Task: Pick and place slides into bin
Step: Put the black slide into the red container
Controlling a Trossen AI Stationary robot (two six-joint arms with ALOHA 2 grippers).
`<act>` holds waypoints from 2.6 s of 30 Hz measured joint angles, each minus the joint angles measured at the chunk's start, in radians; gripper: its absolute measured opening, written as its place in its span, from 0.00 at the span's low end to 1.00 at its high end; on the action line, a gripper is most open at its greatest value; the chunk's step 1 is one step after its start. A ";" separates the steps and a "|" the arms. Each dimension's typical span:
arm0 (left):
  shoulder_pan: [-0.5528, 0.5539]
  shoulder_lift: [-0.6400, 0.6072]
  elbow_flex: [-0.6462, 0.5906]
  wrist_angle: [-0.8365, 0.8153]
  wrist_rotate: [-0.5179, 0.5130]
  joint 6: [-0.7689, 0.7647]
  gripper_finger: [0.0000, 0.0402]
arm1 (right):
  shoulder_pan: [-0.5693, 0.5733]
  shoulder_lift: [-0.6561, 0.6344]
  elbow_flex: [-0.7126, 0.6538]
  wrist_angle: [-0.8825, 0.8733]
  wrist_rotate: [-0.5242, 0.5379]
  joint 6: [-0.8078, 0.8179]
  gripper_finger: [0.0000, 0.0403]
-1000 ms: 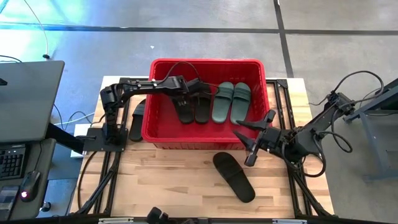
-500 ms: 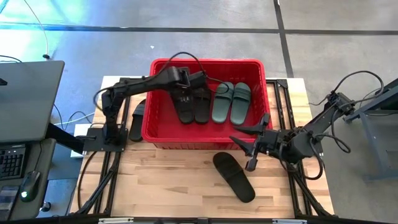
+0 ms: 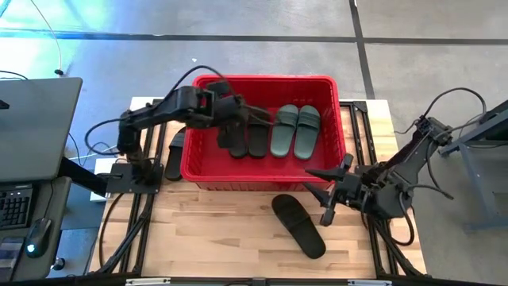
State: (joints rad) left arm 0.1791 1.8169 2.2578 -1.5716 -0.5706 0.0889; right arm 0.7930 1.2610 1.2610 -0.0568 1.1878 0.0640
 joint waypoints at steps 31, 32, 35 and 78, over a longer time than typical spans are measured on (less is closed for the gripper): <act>-0.444 -0.090 -0.001 0.000 0.132 -0.213 0.33 | 0.065 0.170 0.000 -0.915 -0.629 0.584 0.34; -0.458 -0.090 -0.001 0.000 0.132 -0.222 0.33 | 0.065 0.200 0.000 -0.912 -0.648 0.558 0.34; -0.500 -0.090 -0.001 0.000 0.132 -0.250 0.33 | 0.065 0.294 0.000 -0.911 -0.638 0.507 0.34; -0.618 -0.090 -0.001 0.000 0.084 -0.382 0.33 | -0.011 0.261 0.456 -1.312 -0.608 0.473 0.01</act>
State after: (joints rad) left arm -0.4389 1.7271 2.2566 -1.5711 -0.4870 -0.2932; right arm 0.7818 1.5217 1.7165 -1.3686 0.5803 0.5371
